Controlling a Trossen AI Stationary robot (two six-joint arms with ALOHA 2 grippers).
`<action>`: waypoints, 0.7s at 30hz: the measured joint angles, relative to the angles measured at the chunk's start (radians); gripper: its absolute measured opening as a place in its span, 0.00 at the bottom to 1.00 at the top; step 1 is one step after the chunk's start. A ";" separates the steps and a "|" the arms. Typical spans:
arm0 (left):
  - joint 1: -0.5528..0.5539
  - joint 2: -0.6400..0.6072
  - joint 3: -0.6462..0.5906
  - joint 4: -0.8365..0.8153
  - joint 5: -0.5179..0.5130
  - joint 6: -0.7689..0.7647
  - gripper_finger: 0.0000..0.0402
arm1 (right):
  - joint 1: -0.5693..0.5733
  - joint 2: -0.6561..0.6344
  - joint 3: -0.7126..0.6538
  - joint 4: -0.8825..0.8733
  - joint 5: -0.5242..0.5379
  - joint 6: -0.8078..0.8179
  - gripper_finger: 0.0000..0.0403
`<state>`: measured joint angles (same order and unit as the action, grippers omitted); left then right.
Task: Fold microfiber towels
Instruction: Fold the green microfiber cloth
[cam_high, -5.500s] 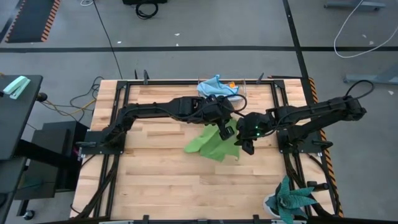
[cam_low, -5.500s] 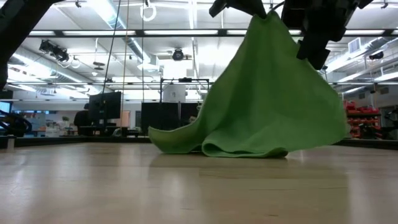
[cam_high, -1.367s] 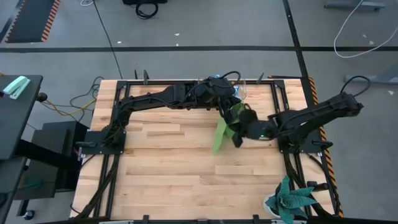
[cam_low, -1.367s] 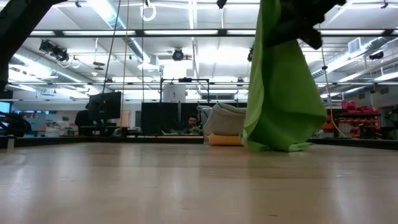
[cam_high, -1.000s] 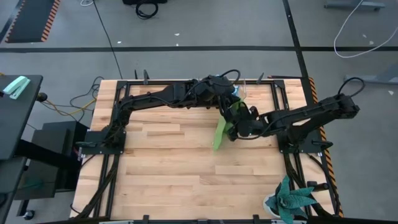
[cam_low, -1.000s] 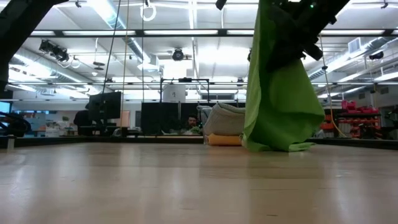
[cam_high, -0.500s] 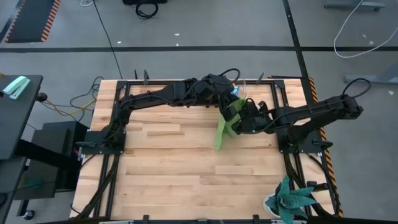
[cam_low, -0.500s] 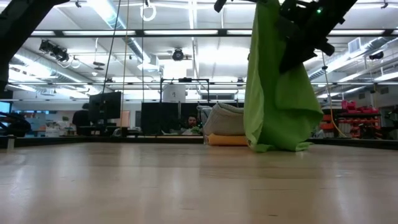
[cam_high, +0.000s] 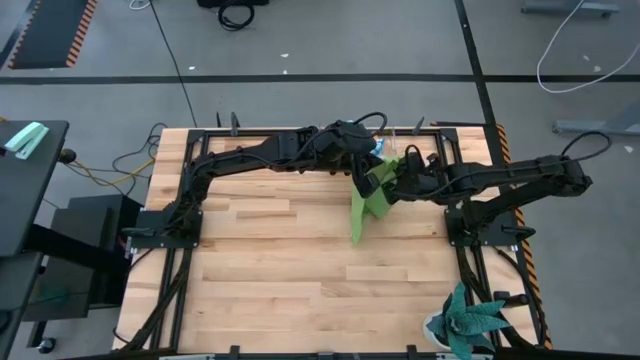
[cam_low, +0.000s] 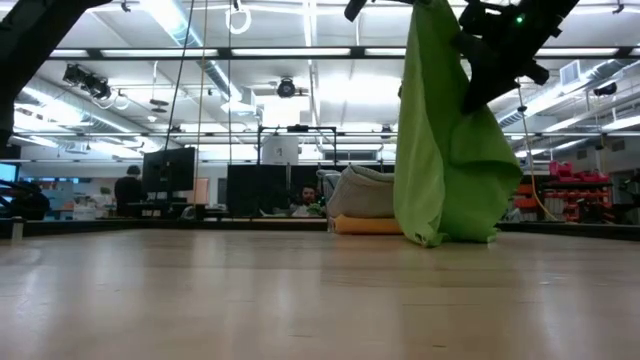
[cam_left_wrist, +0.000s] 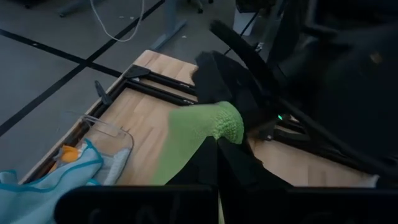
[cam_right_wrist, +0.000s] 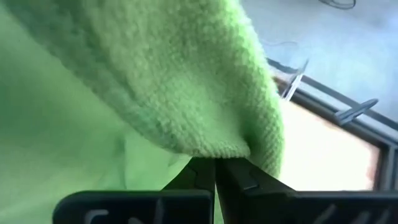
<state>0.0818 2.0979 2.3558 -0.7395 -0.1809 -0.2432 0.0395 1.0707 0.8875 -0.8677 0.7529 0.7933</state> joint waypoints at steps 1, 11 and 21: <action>0.000 0.000 0.000 0.001 0.005 0.000 0.01 | -0.006 -0.011 0.000 -0.001 0.000 -0.015 0.03; 0.001 0.000 0.000 0.005 0.011 0.002 0.01 | -0.033 -0.117 0.000 0.001 -0.080 -0.135 0.11; 0.003 0.000 0.000 0.005 0.013 0.004 0.01 | -0.058 -0.148 0.000 0.003 -0.082 -0.134 0.28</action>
<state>0.0845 2.0979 2.3558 -0.7345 -0.1675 -0.2390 -0.0185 0.9226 0.8875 -0.8649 0.6712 0.6598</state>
